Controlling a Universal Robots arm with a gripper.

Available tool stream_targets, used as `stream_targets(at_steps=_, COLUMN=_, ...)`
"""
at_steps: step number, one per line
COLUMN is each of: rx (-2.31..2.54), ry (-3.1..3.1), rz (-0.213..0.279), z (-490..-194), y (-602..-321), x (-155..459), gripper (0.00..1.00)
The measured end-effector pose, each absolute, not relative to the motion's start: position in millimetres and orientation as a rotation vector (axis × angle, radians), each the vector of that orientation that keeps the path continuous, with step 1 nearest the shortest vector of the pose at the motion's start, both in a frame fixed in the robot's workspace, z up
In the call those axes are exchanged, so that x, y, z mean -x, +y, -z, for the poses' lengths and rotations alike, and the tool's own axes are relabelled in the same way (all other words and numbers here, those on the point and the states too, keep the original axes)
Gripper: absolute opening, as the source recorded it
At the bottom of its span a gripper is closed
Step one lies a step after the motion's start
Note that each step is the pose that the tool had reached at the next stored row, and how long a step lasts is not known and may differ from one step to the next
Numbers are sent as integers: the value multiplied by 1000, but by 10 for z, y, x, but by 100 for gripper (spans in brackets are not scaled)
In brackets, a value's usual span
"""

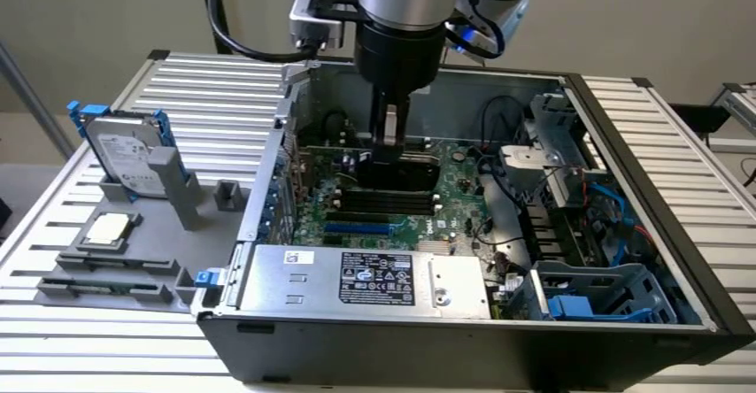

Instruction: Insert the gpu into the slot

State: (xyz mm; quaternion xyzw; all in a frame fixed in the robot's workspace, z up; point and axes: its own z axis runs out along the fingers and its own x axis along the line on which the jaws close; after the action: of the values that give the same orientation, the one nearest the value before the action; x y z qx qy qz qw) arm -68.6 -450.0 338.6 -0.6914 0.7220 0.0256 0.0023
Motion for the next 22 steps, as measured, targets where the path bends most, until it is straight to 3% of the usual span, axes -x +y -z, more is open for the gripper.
stream_targets(at_steps=22, rx=2180, ry=2279, rz=-109, z=-3029, y=-4494, x=748, gripper=26)
